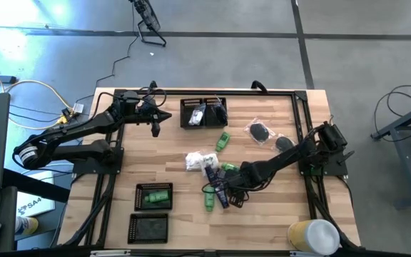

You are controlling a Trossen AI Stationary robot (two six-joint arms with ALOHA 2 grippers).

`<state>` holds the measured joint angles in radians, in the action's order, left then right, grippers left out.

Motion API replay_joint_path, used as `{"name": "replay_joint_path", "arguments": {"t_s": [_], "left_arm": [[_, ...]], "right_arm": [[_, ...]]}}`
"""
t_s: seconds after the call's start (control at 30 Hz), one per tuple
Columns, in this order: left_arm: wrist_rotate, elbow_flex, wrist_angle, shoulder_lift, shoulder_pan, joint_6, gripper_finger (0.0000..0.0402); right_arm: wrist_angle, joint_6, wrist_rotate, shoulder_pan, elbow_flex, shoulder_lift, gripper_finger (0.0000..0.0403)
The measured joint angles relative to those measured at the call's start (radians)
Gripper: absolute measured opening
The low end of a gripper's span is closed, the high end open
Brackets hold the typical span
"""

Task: Pick & Place Travel size toiletries
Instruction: Put the dark blue shave cream into the bottom left basket

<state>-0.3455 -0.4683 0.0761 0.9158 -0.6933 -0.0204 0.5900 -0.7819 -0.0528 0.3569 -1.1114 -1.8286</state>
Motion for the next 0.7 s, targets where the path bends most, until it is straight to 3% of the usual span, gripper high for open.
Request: {"name": "replay_joint_path", "arguments": {"t_s": [0.7], "left_arm": [[-0.001, 0.0, 0.0, 0.0, 0.0, 0.0, 0.0]], "right_arm": [[-0.004, 0.002, 0.027, 0.002, 0.0, 0.0, 0.0204]]}}
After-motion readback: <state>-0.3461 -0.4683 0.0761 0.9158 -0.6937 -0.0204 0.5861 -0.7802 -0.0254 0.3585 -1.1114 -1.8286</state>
